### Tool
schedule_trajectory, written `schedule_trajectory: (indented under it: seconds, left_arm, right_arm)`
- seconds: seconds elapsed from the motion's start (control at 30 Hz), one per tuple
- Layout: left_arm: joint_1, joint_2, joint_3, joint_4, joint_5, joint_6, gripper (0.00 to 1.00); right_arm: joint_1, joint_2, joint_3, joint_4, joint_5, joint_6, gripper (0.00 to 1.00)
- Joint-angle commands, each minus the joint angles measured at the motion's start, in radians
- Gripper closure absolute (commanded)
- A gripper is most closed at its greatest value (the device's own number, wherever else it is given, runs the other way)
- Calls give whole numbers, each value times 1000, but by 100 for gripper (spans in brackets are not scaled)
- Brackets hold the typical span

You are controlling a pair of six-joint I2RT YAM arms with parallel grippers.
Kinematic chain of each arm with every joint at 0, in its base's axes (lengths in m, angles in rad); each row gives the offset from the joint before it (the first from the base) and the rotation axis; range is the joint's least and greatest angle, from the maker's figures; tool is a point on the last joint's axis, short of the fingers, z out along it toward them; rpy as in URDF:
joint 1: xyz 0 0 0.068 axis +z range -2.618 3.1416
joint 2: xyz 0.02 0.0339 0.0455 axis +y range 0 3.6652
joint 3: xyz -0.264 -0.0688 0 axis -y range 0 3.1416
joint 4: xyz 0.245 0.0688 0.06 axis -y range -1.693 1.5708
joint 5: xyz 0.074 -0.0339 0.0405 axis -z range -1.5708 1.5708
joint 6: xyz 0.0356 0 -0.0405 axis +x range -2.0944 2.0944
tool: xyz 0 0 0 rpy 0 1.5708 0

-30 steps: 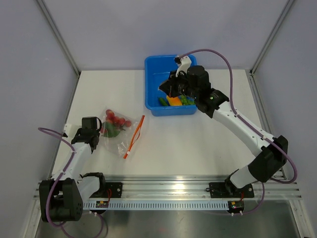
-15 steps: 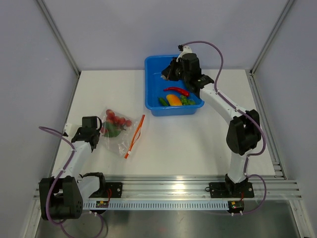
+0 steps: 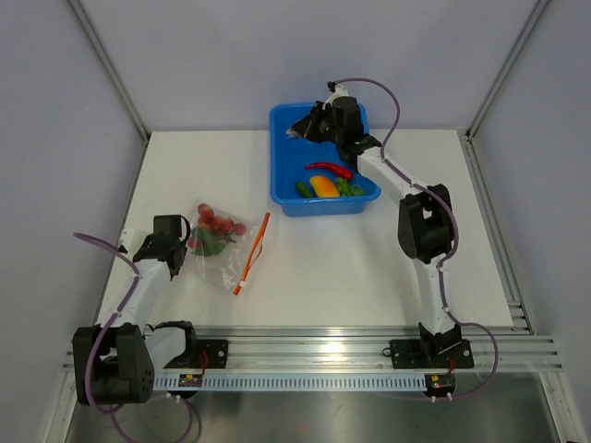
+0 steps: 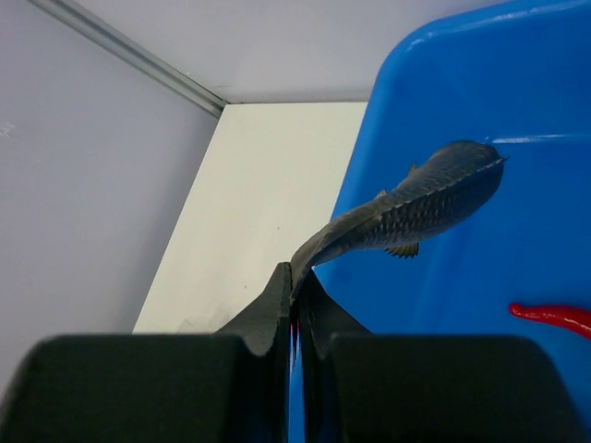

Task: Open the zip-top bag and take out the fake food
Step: Place the fake fish in the bin, then pick up the fake fruit from the zipper food storage bag.

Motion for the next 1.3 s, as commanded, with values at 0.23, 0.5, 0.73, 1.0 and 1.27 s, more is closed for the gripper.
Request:
schedule_trajectory:
  seconds: [0.23,0.5,0.73,1.0,1.27]
  left_arm:
    - [0,-13,23,18,0,-9,100]
    - [0,-27,14,27,1,-9,100]
    - [0,-25,17,27,7,-3,100]
    - [0,-24,20,27,26,2,100]
    - [0,-21,31,8,20,-1,100]
  right_arm:
    - [-12,26,1,25,16,-5,68]
    - [-12,-113,-93,-35,48,-82,43]
    - [-12,-303,-240,-29,10,-99,35]
    - [-7,-493,-417,-133,-36,-79,43]
    - [72,-734,-723,-36,-32,-87,45]
